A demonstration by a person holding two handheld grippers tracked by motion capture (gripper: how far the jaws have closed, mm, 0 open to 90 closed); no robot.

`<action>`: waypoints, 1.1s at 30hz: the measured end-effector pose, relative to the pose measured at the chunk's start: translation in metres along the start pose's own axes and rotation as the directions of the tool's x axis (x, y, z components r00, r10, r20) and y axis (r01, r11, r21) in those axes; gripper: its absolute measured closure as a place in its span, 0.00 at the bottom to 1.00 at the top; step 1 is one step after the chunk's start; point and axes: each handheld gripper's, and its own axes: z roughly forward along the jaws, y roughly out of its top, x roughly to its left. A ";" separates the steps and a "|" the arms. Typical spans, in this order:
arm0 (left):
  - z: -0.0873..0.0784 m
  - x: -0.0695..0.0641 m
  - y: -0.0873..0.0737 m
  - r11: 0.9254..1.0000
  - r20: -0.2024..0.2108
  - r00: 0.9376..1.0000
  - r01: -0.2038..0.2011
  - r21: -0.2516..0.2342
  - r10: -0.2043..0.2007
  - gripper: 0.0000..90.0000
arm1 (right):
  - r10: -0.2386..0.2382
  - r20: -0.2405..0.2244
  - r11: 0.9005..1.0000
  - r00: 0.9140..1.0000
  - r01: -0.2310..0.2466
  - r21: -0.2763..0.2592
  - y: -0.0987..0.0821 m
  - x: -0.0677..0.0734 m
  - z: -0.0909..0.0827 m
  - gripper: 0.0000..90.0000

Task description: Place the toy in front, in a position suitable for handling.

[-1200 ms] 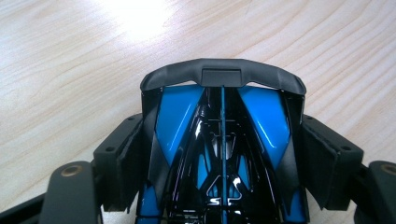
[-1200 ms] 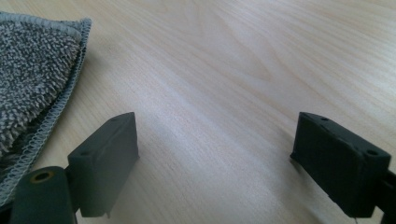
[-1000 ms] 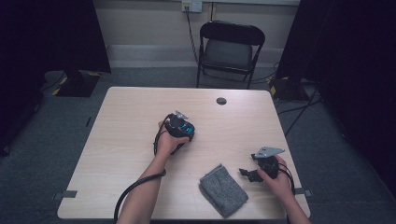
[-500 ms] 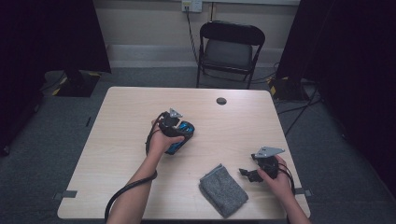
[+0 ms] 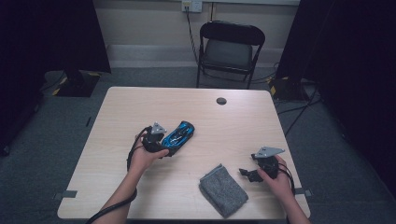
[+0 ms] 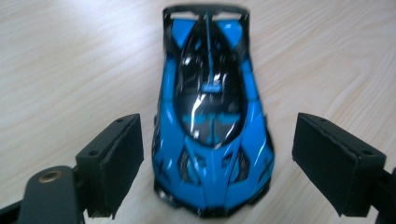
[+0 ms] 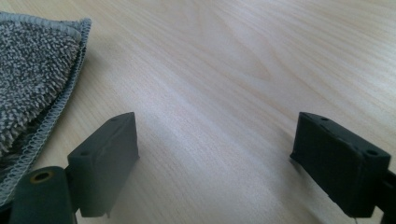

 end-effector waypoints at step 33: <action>0.019 0.000 -0.009 0.999 -0.003 0.999 -0.042 0.009 0.042 0.28 | 0.000 0.001 1.000 1.000 0.000 0.000 0.000 0.000 0.000 0.15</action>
